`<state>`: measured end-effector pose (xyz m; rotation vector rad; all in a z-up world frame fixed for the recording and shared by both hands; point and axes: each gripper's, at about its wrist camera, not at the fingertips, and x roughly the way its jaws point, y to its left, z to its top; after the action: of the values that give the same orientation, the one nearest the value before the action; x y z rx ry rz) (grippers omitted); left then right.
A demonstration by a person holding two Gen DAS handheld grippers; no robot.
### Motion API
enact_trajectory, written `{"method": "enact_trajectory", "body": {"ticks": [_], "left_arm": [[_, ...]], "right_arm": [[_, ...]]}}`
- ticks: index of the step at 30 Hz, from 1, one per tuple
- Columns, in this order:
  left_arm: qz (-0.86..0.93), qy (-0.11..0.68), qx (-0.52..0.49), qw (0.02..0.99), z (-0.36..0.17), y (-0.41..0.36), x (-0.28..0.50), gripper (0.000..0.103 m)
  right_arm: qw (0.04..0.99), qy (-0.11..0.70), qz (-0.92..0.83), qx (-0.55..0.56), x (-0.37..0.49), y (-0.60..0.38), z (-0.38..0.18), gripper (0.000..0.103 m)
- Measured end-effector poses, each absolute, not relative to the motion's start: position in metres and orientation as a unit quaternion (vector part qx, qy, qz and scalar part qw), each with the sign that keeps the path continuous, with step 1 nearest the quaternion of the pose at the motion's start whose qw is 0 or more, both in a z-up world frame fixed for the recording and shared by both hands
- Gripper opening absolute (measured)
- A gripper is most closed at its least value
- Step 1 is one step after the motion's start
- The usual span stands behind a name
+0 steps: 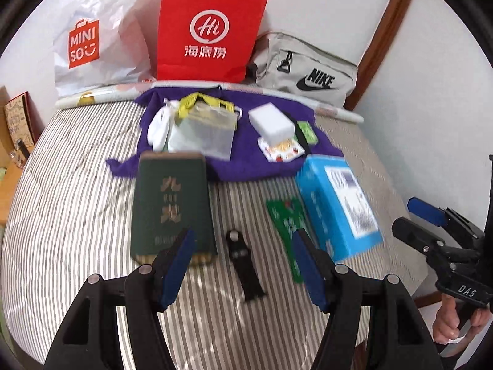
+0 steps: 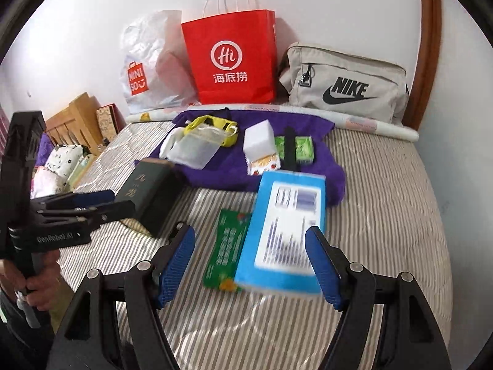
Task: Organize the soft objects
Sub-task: 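Grasp the black watch strap with the left tool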
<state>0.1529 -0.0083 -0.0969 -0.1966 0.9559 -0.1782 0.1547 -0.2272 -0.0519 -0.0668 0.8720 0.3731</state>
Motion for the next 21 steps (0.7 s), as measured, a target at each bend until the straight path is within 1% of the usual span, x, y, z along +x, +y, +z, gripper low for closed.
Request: {"method": "enact_trajectory", "body": {"ticks": [7, 10, 14, 17, 18, 20, 21], "left_arm": [[-0.059, 0.465, -0.075, 0.880, -0.121, -0.021, 0.121, 0.064], [-0.037, 0.470, -0.092, 0.877, -0.139, -0.020, 0.114, 0.063], [-0.029, 0.478, -0.089, 0.873, -0.160, -0.029, 0.117, 0.063], [-0.015, 0.479, -0.055, 0.876, -0.172, -0.043, 0.126, 0.063], [-0.013, 0.480, -0.047, 0.876, -0.176, -0.047, 0.129, 0.062], [-0.017, 0.488, -0.041, 0.872, -0.185, -0.053, 0.135, 0.052], [-0.018, 0.492, -0.043, 0.869, -0.189, -0.054, 0.136, 0.051]], "right_arm": [[0.886, 0.422, 0.190, -0.011, 0.124, -0.242, -0.071, 0.073], [0.884, 0.427, 0.188, 0.004, 0.117, -0.252, -0.080, 0.073], [0.880, 0.437, 0.184, 0.012, 0.112, -0.263, -0.092, 0.073], [0.878, 0.442, 0.182, 0.017, 0.112, -0.268, -0.099, 0.073], [0.877, 0.445, 0.182, 0.018, 0.112, -0.269, -0.103, 0.073], [0.875, 0.448, 0.182, 0.013, 0.112, -0.270, -0.109, 0.073], [0.874, 0.451, 0.180, 0.009, 0.112, -0.269, -0.112, 0.073]]}}
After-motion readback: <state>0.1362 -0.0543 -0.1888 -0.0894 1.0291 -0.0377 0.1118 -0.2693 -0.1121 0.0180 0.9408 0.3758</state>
